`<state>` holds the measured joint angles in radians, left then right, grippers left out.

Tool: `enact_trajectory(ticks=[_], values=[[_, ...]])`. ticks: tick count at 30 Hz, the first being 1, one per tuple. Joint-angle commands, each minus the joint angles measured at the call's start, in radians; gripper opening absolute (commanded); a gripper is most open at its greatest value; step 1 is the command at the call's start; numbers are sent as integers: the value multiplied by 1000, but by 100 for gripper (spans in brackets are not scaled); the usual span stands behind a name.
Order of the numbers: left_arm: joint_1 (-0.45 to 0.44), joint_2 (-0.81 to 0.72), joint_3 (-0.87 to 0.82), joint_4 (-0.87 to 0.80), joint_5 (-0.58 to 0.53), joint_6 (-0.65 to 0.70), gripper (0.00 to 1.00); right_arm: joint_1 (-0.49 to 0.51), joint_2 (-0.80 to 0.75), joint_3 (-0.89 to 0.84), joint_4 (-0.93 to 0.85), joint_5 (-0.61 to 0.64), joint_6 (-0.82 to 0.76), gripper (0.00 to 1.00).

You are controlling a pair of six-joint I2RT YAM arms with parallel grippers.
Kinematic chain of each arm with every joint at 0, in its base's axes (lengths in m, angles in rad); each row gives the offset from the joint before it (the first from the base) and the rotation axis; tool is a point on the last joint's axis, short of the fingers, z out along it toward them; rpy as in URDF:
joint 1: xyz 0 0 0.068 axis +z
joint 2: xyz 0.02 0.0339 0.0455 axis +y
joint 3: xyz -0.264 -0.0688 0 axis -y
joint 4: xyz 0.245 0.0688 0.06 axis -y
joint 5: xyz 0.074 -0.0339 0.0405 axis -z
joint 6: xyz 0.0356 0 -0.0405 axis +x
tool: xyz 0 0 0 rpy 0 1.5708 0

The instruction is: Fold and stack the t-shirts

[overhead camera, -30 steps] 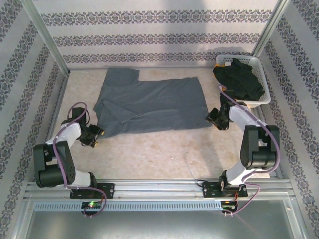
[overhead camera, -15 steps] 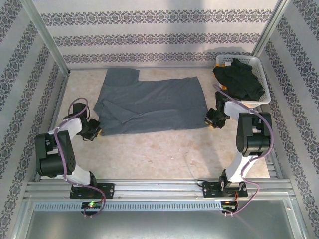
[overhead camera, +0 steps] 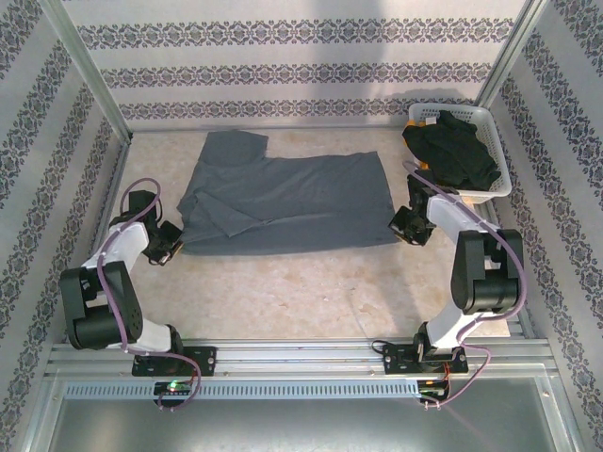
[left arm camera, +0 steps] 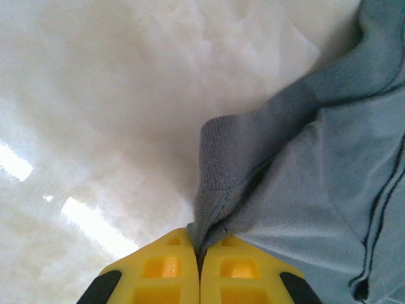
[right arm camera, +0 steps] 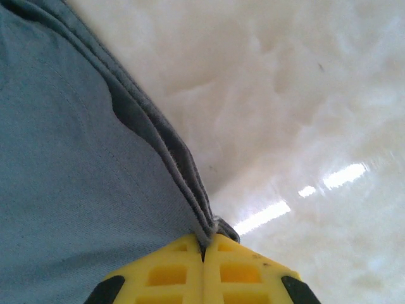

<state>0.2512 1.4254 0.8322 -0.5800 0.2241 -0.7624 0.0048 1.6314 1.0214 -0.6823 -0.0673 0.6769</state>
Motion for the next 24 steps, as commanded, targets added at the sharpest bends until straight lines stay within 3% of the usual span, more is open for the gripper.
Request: enact_trajectory(ticks=[1, 10, 12, 13, 15, 18, 21, 24], values=[[19, -56, -27, -75, -38, 30, 0, 11, -52, -62, -64, 56, -3, 0], [19, -228, -170, -142, -49, -69, 1, 63, -182, -249, -55, 76, 92, 0], [22, -258, -202, -121, -50, -103, 18, 80, -190, -261, -49, 106, 96, 0], [21, -258, -202, -117, -48, -116, 27, 87, -190, -254, -57, 122, 96, 2], [22, -266, -189, -113, -60, -146, 40, 97, -188, -231, -74, 140, 89, 22], [13, -274, -127, -138, -109, -166, 49, 106, -192, -169, -141, 203, 74, 43], [-43, -298, -39, -172, -195, -188, 58, 112, -224, -108, -168, 227, 56, 48], [-105, -291, -22, -98, -97, -259, 58, 156, -273, -69, -83, 167, 5, 48]])
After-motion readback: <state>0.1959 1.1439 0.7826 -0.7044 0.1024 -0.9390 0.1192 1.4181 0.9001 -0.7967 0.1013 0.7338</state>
